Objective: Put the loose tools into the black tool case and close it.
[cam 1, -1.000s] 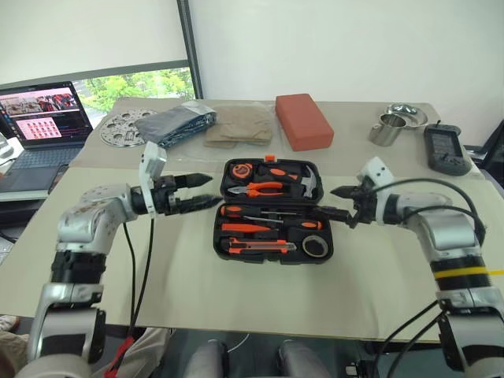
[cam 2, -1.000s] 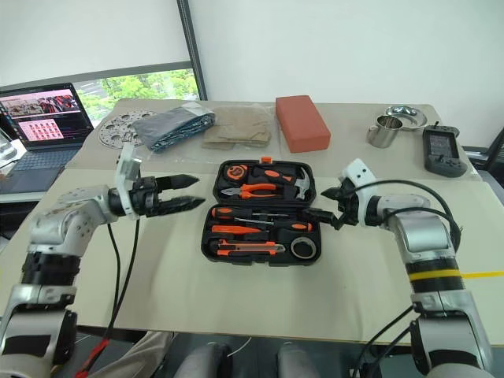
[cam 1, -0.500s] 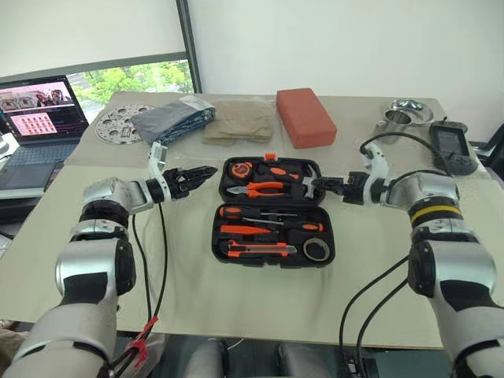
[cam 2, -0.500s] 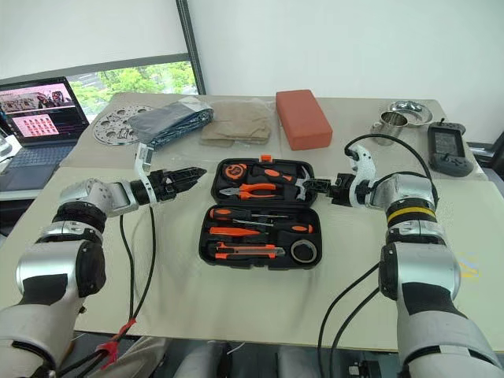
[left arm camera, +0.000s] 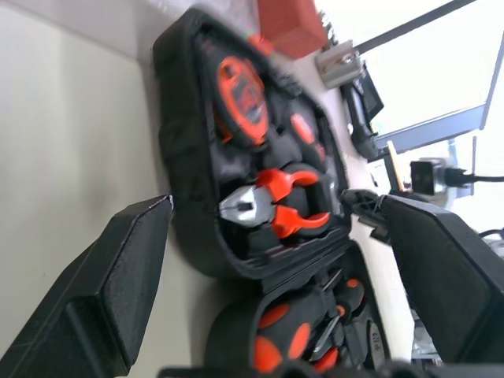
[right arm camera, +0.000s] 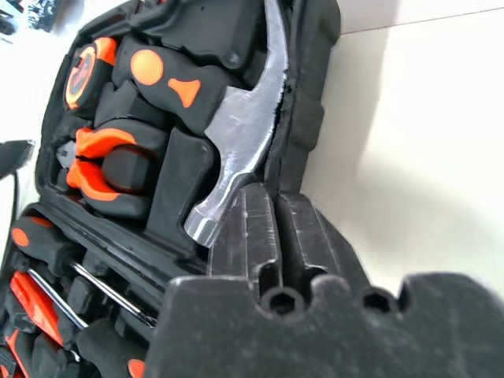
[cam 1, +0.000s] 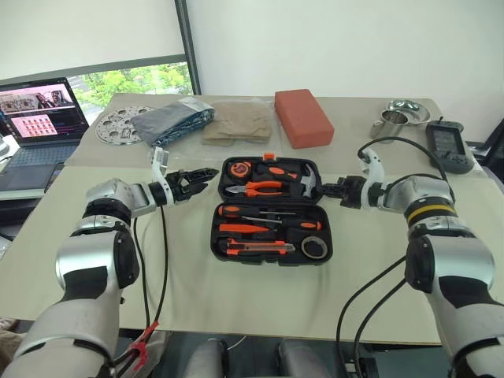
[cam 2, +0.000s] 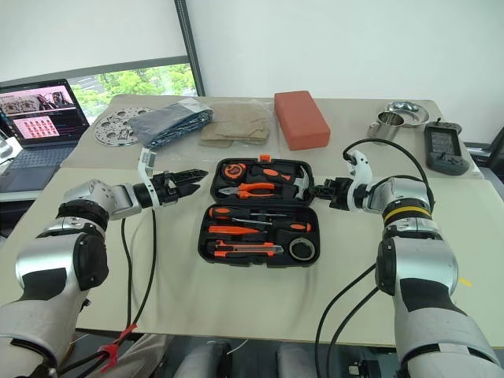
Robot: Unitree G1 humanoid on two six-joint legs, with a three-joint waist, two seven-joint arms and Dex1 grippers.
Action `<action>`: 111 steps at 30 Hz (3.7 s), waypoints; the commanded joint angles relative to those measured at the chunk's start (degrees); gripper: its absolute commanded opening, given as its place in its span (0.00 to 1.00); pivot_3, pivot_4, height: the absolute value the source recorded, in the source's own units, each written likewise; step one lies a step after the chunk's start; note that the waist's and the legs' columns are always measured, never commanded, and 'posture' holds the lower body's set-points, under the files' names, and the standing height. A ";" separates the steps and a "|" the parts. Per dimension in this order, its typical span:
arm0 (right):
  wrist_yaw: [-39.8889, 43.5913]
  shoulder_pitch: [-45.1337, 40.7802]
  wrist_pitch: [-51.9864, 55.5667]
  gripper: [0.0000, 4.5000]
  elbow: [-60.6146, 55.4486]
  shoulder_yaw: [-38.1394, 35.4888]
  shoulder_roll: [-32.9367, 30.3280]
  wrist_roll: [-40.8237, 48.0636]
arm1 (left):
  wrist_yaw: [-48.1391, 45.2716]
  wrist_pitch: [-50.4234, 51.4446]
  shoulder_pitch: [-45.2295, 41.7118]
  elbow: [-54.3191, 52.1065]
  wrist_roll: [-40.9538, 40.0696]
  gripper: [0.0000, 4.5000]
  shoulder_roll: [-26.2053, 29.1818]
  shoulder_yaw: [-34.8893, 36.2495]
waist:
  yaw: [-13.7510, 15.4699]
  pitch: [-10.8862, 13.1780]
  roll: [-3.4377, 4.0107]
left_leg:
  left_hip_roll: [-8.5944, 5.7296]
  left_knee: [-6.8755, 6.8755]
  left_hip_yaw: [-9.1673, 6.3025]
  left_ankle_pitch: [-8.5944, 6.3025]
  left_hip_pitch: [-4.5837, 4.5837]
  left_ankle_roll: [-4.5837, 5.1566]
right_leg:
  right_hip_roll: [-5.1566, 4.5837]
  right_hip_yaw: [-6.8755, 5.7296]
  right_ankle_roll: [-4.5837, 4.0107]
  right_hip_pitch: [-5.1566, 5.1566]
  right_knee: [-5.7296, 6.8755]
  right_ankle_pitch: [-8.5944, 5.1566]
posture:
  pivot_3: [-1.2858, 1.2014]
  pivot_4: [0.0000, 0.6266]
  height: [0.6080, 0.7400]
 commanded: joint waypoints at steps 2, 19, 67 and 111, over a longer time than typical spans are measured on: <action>4.17 -1.79 -0.55 0.01 -2.11 -0.09 -0.18 -0.20 | 2.39 -1.95 -1.55 0.55 1.51 1.00 -0.68 1.50 | -0.13 0.00 0.00 | 0.00 -0.01 0.00 0.00 0.00 0.00 | 0.00 -0.01 0.00 -0.01 0.03 0.00 | 0.52 0.24 1.00; 14.85 0.87 1.83 0.00 -8.34 4.40 -0.53 -1.99 | 2.65 -6.05 -2.97 1.40 7.66 0.01 -2.94 1.01 | -0.96 0.00 0.00 | -0.02 -0.02 -0.22 0.00 0.01 0.00 | 0.00 -0.05 0.00 -0.09 0.33 0.00 | 0.52 0.24 1.00; 10.84 33.76 -84.43 0.00 -37.61 0.31 3.07 -4.50 | 3.85 -103.89 19.58 -11.87 27.92 0.01 2.48 -13.95 | 0.70 0.00 0.02 | 0.06 0.20 -0.61 0.13 0.07 -0.02 | -0.09 -0.51 -0.01 0.05 0.66 0.03 | 0.52 0.24 1.00; 8.33 81.18 -25.38 0.67 -90.87 4.20 -21.87 32.92 | -26.76 -47.40 11.07 -20.08 5.27 0.68 3.44 -4.38 | -0.08 0.00 -0.09 | 0.11 0.17 0.75 0.12 0.78 -0.02 | -0.66 -0.96 0.18 1.02 -0.21 -0.15 | 0.52 0.24 1.00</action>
